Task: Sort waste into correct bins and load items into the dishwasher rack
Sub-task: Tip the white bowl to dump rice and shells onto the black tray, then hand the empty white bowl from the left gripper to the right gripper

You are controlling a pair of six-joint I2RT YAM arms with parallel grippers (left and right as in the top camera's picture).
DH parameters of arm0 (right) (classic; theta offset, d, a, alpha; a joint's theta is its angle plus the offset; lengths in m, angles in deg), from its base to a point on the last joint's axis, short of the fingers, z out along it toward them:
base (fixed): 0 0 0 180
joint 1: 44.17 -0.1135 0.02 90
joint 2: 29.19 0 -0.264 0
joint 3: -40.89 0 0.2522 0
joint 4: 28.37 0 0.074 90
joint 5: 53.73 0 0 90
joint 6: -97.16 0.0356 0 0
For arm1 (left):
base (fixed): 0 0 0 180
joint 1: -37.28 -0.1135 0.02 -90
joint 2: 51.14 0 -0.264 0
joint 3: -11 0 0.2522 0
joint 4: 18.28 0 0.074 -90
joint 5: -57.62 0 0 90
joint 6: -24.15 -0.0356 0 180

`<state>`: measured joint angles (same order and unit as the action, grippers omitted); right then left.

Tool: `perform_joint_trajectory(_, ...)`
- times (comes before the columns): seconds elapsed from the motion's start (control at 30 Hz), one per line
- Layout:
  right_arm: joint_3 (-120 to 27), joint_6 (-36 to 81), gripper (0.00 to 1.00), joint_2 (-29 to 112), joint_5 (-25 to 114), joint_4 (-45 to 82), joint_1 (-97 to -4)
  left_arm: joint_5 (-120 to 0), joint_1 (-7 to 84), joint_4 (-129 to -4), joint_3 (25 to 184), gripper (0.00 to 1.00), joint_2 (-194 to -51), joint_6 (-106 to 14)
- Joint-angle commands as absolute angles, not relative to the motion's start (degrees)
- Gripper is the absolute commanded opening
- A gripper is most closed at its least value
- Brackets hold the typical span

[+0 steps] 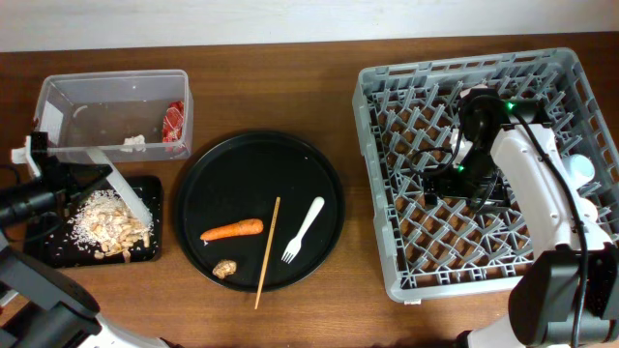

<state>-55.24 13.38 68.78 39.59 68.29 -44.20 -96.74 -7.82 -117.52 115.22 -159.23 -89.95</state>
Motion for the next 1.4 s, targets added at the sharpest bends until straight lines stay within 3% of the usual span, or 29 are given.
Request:
perform_joint_trajectory(0.0,-55.02,13.55,0.96,67.90,40.07,68.46,-44.09,-103.10,-9.53,-119.51,115.00,0.00,-157.81,-96.02)
perform_joint_trajectory(0.87,-55.02,13.51,0.96,67.90,40.07,68.44,-44.09,-101.03,-9.24,-122.76,115.02,0.00,-157.57,-95.56)
perform_joint_trajectory(1.03,-55.02,13.51,0.96,67.90,40.07,68.42,-44.09,-102.03,-2.23,-124.51,115.02,0.00,-154.49,-99.85)
perform_joint_trajectory(1.2,-55.02,13.53,0.96,67.90,40.09,68.24,-44.09,-98.36,11.19,-123.79,115.02,0.00,-150.51,-99.96)
perform_joint_trajectory(1.37,-55.02,13.53,0.96,67.90,40.09,67.85,-44.12,-86.82,25.25,-114.85,115.00,0.00,-150.49,-88.61)
